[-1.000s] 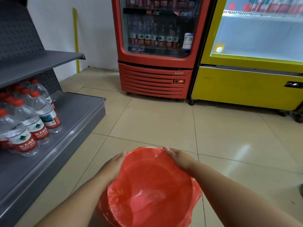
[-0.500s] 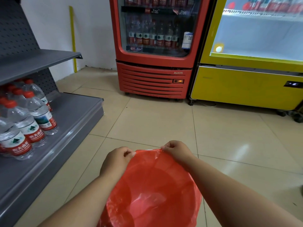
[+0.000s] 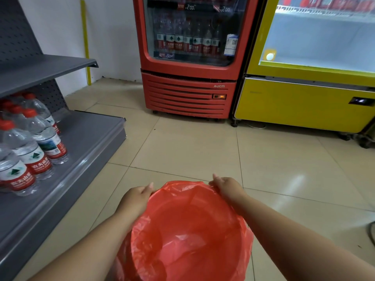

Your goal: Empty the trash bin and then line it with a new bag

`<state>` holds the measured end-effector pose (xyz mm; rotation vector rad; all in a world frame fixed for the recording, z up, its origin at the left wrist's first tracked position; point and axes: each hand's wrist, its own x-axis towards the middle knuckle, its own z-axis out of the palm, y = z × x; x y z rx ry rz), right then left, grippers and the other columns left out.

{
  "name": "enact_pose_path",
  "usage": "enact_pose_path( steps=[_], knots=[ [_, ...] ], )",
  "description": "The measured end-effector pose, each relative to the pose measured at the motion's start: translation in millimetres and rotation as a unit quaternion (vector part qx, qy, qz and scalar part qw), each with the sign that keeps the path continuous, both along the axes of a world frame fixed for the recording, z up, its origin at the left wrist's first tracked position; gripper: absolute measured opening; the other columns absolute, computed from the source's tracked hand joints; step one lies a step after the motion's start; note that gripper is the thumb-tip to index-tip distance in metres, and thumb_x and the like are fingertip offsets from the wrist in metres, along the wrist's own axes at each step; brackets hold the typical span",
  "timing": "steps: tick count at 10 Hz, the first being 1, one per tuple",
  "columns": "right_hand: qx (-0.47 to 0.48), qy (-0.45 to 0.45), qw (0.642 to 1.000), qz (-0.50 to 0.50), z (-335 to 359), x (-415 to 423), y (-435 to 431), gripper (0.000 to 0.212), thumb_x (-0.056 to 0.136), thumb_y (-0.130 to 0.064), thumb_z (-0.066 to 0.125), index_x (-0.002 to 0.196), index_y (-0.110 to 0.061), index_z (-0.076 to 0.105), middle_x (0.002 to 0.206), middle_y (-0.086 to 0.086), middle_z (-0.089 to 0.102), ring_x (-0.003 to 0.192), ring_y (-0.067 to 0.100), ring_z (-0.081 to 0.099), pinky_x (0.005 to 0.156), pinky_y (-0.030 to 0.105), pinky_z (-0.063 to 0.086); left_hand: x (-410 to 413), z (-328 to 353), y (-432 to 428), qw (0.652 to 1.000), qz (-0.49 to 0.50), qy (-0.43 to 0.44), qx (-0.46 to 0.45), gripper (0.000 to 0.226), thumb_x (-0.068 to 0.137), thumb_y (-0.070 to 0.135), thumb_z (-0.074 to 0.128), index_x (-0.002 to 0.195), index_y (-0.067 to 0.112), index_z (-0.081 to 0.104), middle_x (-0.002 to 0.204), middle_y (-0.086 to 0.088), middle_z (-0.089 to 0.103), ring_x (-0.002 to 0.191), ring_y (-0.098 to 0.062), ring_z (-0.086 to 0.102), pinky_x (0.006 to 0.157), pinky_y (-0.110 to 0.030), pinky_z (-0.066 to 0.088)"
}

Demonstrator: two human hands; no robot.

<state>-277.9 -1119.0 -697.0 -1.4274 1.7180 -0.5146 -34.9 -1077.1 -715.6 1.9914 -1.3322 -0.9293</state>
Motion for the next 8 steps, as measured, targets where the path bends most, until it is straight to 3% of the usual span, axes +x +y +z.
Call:
enact_pose_path(
  steps=[1,2,3,4,5,6,7,8],
  knots=[
    [-0.031,-0.02,0.999,-0.026,4,-11,28,0.053,0.099,-0.044,0.032,0.106,-0.004,0.066,0.109,0.012,0.069,0.106,0.027,0.061,0.092,0.035,0.044,0,10,35,0.999,-0.008,0.014,-0.046,0.043,0.097,0.037,0.031,0.114,0.015,0.065,0.11,-0.009,0.068,0.101,-0.024,0.061,0.083,-0.031,0.044],
    [-0.027,-0.06,0.997,-0.028,0,-20,68,0.042,0.098,-0.045,0.034,0.109,-0.019,0.065,0.106,0.0,0.065,0.105,0.019,0.059,0.099,0.036,0.044,-4,12,76,0.996,-0.003,0.04,-0.083,0.042,0.098,0.034,0.03,0.131,0.017,0.05,0.135,-0.002,0.054,0.126,-0.017,0.047,0.099,-0.027,0.033],
    [0.004,-0.116,0.992,-0.05,-16,-24,101,0.036,0.096,-0.05,0.033,0.116,-0.036,0.06,0.112,-0.008,0.065,0.108,0.016,0.059,0.103,0.041,0.044,-4,-1,102,0.991,0.043,0.091,-0.084,0.042,0.098,0.031,0.029,0.136,0.019,0.043,0.143,-0.001,0.045,0.133,-0.016,0.038,0.106,-0.028,0.026],
    [0.014,-0.165,0.981,-0.101,-22,-17,117,0.042,0.097,-0.049,0.031,0.104,-0.03,0.067,0.104,-0.006,0.07,0.101,0.016,0.064,0.093,0.039,0.05,-12,-15,114,0.982,0.105,0.144,-0.053,0.046,0.098,0.036,0.026,0.134,0.017,0.046,0.142,-0.007,0.047,0.133,-0.023,0.038,0.109,-0.035,0.025],
    [-0.005,-0.198,0.972,-0.124,-16,-8,120,0.041,0.1,-0.041,0.03,0.086,-0.029,0.067,0.093,-0.009,0.069,0.088,0.007,0.062,0.071,0.026,0.048,-24,-25,119,0.963,0.182,0.198,-0.026,0.053,0.096,0.04,0.03,0.132,0.006,0.049,0.143,-0.014,0.045,0.135,-0.028,0.036,0.115,-0.04,0.023],
    [-0.02,-0.227,0.965,-0.131,-17,-6,121,0.034,0.1,-0.039,0.03,0.097,-0.031,0.063,0.092,-0.012,0.065,0.088,0.003,0.06,0.067,0.021,0.045,-30,-23,121,0.95,0.208,0.233,-0.029,0.053,0.097,0.039,0.031,0.13,0.003,0.05,0.141,-0.019,0.046,0.132,-0.03,0.039,0.112,-0.041,0.026],
    [0.025,-0.252,0.959,-0.13,-15,-8,121,0.037,0.099,-0.042,0.031,0.105,-0.025,0.063,0.097,-0.007,0.066,0.091,0.007,0.061,0.068,0.023,0.046,-28,-19,120,0.96,0.197,0.196,-0.043,0.047,0.098,0.032,0.031,0.131,0.004,0.049,0.142,-0.019,0.044,0.132,-0.031,0.038,0.11,-0.038,0.025],
    [0.041,-0.256,0.959,-0.116,-3,-15,119,0.042,0.098,-0.048,0.028,0.106,-0.029,0.065,0.109,-0.01,0.065,0.101,0.008,0.059,0.079,0.025,0.046,-14,-12,119,0.974,0.176,0.114,-0.081,0.051,0.091,0.041,0.039,0.122,0.005,0.057,0.132,-0.019,0.053,0.123,-0.031,0.046,0.103,-0.04,0.032]
  ],
)
